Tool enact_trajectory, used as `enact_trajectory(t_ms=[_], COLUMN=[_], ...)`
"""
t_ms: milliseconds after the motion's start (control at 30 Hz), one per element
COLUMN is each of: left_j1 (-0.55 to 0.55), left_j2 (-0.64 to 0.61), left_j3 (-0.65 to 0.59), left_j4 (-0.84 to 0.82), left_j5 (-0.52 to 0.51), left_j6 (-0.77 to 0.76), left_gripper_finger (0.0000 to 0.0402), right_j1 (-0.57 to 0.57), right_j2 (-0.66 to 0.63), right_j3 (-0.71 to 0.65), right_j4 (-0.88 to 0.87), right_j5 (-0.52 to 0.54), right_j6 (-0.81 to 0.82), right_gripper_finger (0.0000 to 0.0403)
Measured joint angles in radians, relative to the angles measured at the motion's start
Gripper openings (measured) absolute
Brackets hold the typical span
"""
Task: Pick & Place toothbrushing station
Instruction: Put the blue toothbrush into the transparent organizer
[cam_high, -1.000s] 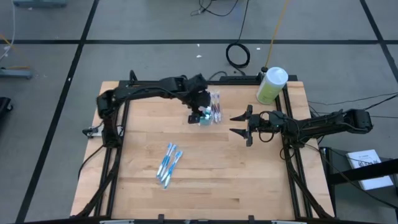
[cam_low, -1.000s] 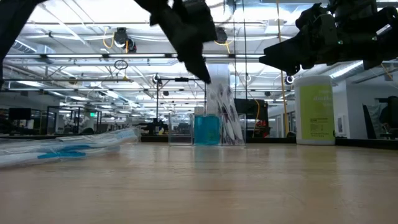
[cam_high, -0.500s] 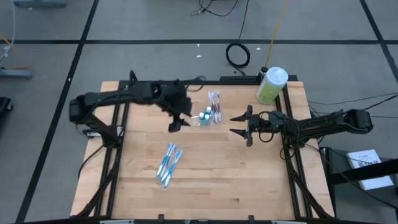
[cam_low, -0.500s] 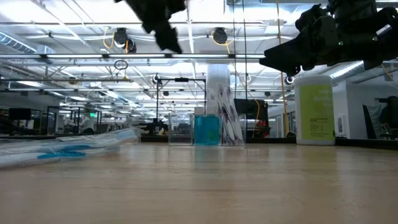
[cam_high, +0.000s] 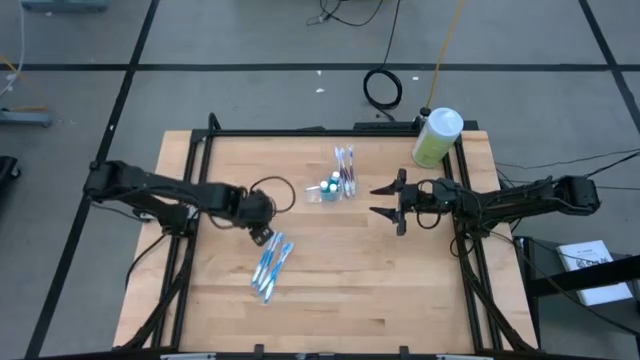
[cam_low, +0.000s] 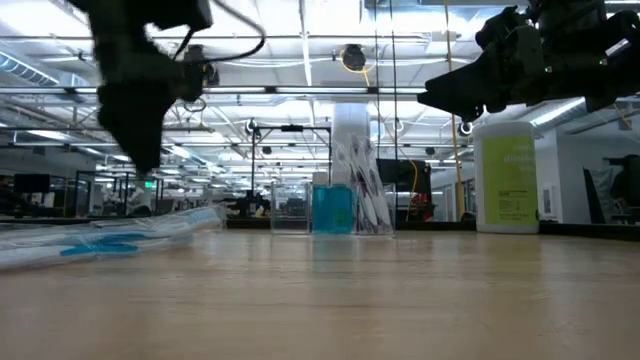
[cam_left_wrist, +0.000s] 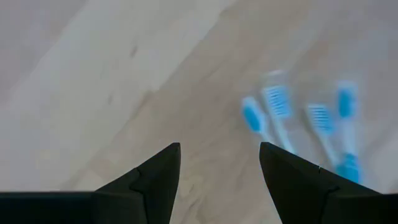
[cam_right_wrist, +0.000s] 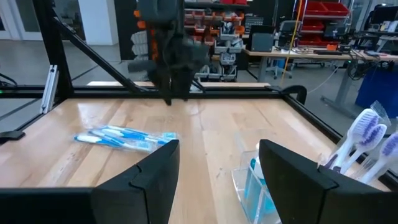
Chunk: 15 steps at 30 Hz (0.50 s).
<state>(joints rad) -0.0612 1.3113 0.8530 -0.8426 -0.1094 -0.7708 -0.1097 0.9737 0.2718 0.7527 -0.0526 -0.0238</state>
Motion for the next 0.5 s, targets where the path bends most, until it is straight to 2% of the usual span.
enact_trajectory(t_ms=[100,233,500], left_j1=[-0.026,-0.026,-0.051], left_j2=[0.02,0.031,0.042], left_j3=[-0.084,-0.15,-0.168], left_j4=[0.069,0.184,0.392], left_j5=[-0.027,-0.023,-0.032], left_j6=[-0.129,-0.22,-0.232], left_gripper_finger=[0.023,0.023,0.023], right_j1=[0.0,0.0,0.0], right_j2=[0.0,0.0,0.0], right_j3=[0.0,0.0,0.0], right_j4=[0.012,0.046,0.092], right_j5=[0.0,0.0,0.0], right_j6=[-0.017,-0.037,-0.09], right_gripper_finger=[0.0212,0.0212,0.0212])
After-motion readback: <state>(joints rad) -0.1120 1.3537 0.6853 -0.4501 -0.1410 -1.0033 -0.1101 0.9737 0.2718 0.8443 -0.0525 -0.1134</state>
